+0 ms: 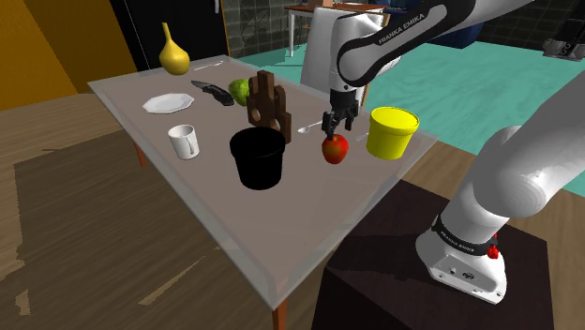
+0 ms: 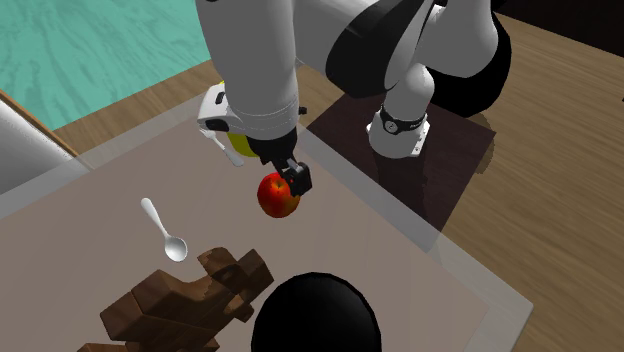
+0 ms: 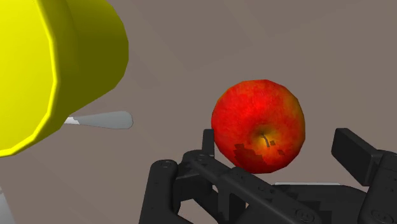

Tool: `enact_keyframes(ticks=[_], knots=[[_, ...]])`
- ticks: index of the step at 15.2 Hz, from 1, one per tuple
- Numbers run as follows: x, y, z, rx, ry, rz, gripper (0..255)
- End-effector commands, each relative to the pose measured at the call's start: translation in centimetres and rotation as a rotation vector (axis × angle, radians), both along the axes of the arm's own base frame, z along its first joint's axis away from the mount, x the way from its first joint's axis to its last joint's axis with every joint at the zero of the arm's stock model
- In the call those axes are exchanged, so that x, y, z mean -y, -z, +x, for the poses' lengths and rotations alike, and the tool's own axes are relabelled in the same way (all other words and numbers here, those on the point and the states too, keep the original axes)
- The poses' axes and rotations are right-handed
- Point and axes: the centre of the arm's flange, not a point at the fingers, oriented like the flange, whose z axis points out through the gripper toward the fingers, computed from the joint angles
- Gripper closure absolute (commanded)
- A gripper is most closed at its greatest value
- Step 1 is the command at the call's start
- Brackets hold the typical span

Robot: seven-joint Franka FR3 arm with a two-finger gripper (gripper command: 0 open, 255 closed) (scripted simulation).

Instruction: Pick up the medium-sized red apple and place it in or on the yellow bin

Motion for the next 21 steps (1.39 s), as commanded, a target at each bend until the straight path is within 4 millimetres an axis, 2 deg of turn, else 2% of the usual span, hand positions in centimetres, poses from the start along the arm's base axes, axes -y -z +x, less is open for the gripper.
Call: enact_keyframes(ticks=[1,3,4,13,21], knots=[[0.0,0.0,0.0,0.000,0.000,0.000,0],[0.0,0.0,0.0,0.000,0.000,0.000,0],[0.0,0.0,0.0,0.000,0.000,0.000,255],[0.0,0.0,0.0,0.000,0.000,0.000,255],[0.0,-4.2,0.0,0.000,0.000,0.000,255]])
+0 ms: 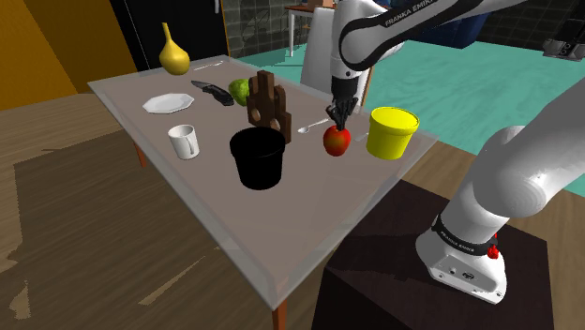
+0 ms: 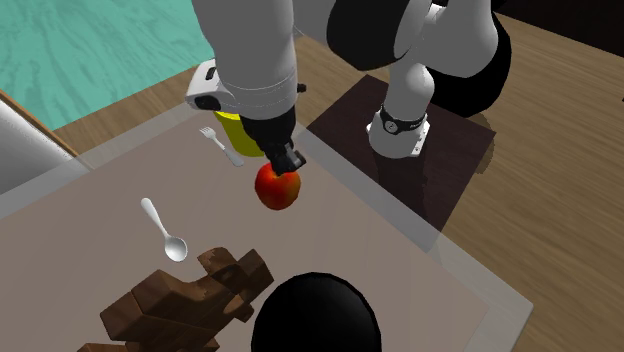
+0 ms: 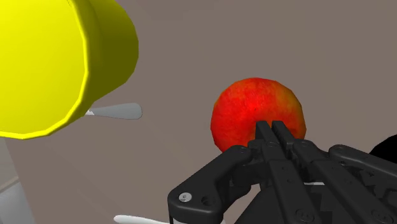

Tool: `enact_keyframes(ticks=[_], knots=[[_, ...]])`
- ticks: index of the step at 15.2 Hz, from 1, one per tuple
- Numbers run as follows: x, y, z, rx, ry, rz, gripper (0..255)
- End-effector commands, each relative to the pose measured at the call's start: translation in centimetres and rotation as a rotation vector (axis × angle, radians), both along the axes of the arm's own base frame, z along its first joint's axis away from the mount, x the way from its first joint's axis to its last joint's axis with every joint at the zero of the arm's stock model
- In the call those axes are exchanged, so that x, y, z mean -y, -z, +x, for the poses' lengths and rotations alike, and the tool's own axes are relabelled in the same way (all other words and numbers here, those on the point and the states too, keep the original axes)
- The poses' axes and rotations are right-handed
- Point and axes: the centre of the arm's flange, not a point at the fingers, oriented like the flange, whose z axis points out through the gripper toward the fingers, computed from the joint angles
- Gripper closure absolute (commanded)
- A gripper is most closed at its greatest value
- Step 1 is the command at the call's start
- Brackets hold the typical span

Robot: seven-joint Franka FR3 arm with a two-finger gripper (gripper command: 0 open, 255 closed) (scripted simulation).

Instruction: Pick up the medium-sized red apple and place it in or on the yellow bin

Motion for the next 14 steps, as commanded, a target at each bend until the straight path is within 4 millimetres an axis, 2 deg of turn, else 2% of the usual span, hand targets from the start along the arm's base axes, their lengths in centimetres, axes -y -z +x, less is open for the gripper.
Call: enact_keyframes(ticks=[1,14], knots=[[0.0,-1.1,0.0,0.000,0.000,0.000,255],[0.0,-8.0,0.0,0.000,0.000,0.000,255]])
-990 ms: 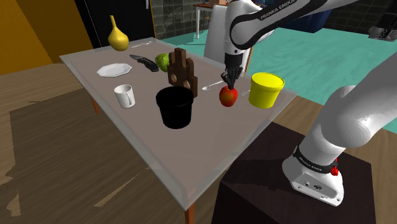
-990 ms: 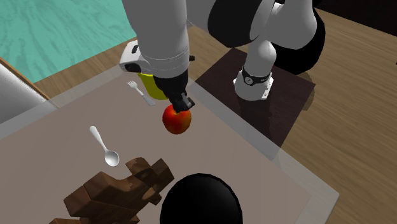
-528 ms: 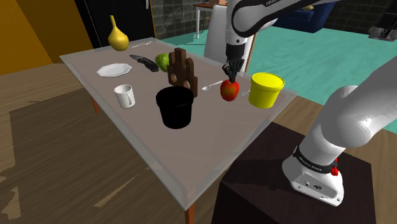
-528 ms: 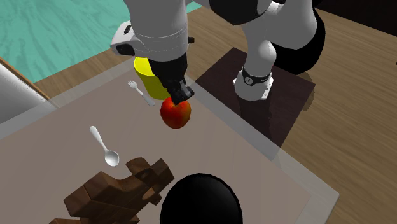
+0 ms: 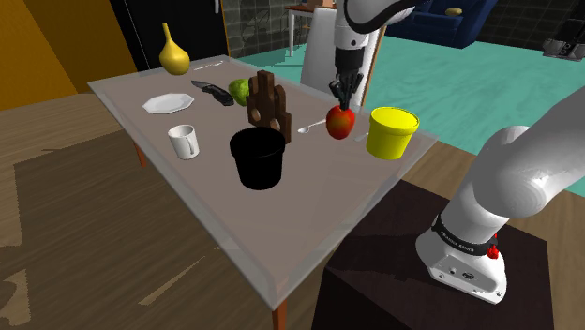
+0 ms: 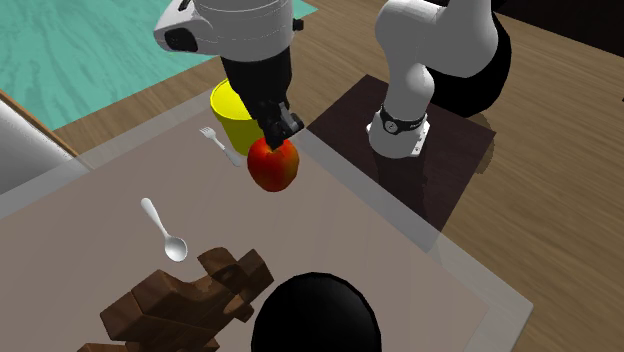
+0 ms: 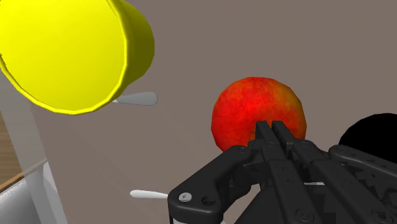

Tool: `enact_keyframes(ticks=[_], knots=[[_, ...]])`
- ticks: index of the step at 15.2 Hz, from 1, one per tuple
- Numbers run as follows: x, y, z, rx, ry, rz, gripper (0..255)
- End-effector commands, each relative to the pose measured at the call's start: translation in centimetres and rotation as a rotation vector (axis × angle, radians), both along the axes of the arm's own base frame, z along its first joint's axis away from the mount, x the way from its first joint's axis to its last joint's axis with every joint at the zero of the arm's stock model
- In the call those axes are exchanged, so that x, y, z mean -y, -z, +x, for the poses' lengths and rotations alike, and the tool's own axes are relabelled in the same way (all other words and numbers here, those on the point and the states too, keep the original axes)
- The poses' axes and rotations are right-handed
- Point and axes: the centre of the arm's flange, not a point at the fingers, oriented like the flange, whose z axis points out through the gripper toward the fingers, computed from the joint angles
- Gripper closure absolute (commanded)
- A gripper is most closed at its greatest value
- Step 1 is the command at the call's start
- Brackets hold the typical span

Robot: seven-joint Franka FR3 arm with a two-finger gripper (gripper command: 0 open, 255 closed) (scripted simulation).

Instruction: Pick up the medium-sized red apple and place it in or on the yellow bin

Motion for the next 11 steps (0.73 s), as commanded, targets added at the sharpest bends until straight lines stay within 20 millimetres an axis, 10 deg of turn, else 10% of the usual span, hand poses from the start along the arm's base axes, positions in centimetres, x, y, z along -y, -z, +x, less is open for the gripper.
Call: enact_keyframes(ticks=[1,11], knots=[[-0.1,-1.2,0.0,0.000,0.000,0.000,255],[-0.1,-6.5,0.0,0.000,0.000,0.000,255]])
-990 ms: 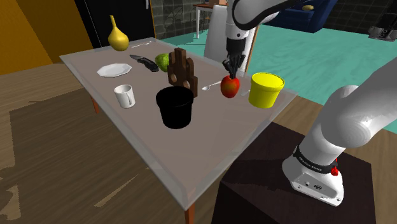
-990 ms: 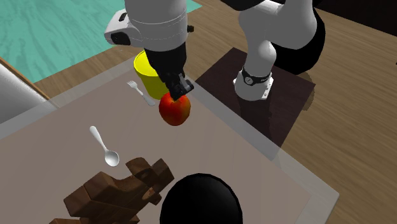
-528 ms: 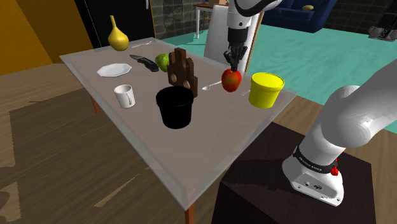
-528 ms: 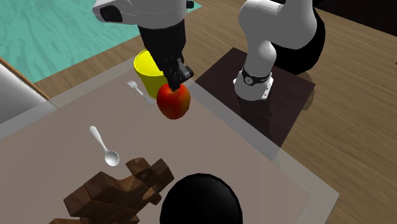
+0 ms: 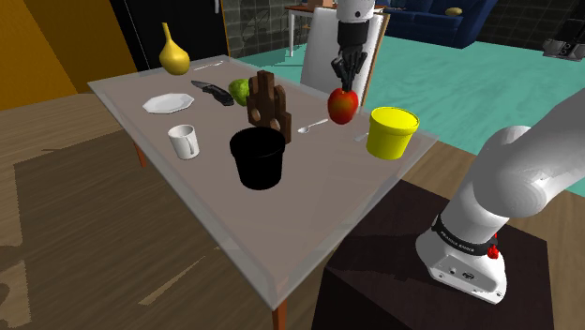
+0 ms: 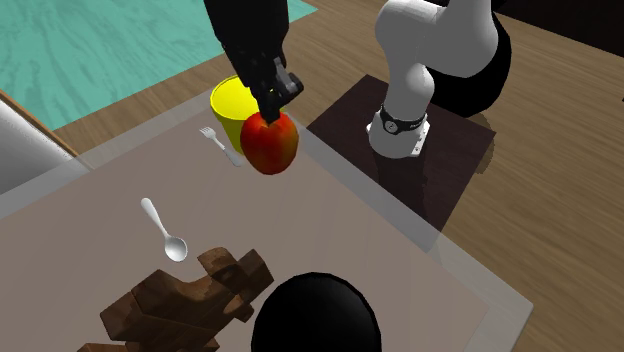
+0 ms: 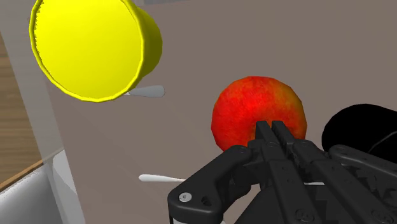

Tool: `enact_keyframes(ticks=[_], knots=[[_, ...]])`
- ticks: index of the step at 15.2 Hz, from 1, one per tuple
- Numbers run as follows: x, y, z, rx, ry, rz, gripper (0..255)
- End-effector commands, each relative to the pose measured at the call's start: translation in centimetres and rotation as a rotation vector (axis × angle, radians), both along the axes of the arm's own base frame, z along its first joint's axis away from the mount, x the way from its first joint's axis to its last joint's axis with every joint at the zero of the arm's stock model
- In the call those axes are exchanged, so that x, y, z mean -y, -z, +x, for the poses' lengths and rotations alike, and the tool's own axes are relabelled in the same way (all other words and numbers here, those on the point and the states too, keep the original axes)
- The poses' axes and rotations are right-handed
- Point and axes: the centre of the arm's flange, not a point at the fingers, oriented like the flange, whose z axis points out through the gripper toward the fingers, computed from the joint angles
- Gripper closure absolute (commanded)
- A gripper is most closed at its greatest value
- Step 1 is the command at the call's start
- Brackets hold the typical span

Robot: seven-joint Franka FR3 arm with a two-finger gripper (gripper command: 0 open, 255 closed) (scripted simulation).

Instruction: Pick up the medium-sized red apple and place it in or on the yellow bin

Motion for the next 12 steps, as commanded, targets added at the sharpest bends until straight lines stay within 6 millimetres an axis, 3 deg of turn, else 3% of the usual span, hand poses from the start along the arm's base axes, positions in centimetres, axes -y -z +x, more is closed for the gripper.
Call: enact_keyframes(ticks=[1,9,12], knots=[[0.0,-1.1,-0.1,0.000,0.000,0.000,255],[0.0,-5.3,-0.1,0.000,0.000,0.000,255],[3.3,-6.5,-2.0,0.000,0.000,0.000,255]])
